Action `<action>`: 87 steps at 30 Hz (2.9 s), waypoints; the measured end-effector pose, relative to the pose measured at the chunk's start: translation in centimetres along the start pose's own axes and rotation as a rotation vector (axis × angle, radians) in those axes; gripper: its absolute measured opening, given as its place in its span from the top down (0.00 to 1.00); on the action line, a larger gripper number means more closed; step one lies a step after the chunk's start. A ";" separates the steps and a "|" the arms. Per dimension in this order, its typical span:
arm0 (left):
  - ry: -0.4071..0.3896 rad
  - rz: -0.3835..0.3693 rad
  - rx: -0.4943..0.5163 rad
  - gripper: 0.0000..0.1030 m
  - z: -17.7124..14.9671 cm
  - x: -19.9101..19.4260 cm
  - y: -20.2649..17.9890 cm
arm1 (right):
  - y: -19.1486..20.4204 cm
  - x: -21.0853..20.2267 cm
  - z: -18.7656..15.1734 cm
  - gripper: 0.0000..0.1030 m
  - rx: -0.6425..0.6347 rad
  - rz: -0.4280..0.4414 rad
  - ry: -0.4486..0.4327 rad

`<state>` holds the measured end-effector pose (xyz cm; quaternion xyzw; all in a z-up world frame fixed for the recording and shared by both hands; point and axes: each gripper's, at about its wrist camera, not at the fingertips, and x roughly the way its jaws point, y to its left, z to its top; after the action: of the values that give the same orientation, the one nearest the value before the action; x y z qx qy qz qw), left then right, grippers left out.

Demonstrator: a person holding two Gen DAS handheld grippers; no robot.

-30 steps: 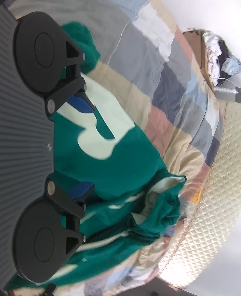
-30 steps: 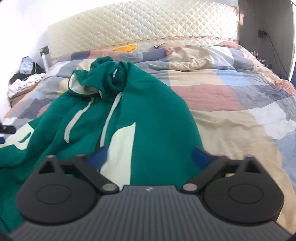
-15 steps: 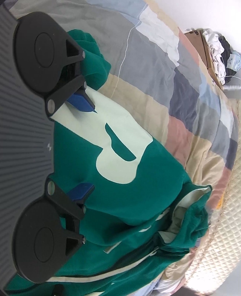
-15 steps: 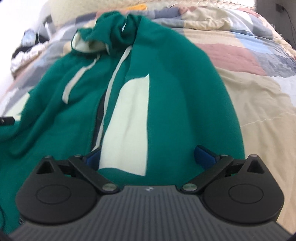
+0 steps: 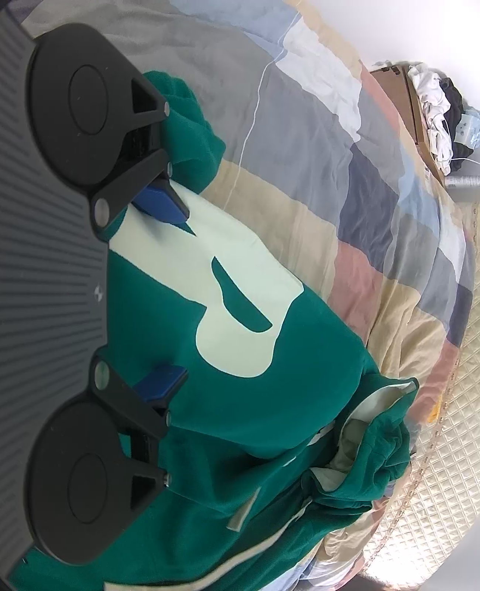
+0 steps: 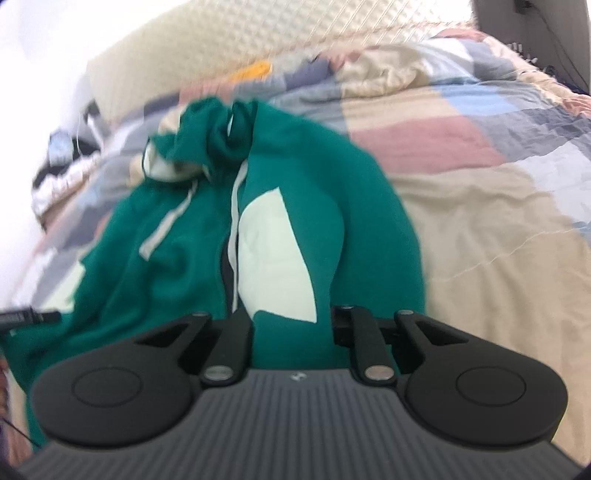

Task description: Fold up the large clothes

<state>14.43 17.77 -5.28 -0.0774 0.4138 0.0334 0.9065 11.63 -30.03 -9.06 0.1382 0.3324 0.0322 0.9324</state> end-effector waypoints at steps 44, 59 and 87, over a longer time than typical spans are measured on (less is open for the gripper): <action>-0.144 0.180 -0.116 0.95 14.4 -0.8 8.9 | -15.0 0.8 19.6 0.92 0.068 -0.216 -0.227; -0.144 0.437 -0.074 0.95 24.1 15.0 13.5 | -24.0 15.3 19.6 0.92 0.096 -0.466 -0.076; -0.183 0.169 -0.167 0.33 13.7 3.0 9.1 | -14.6 6.7 16.1 0.22 0.022 -0.310 -0.086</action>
<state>25.48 29.02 0.24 -0.1141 0.3301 0.1507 0.9248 26.52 -46.86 -5.36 0.0967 0.3100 -0.1218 0.9379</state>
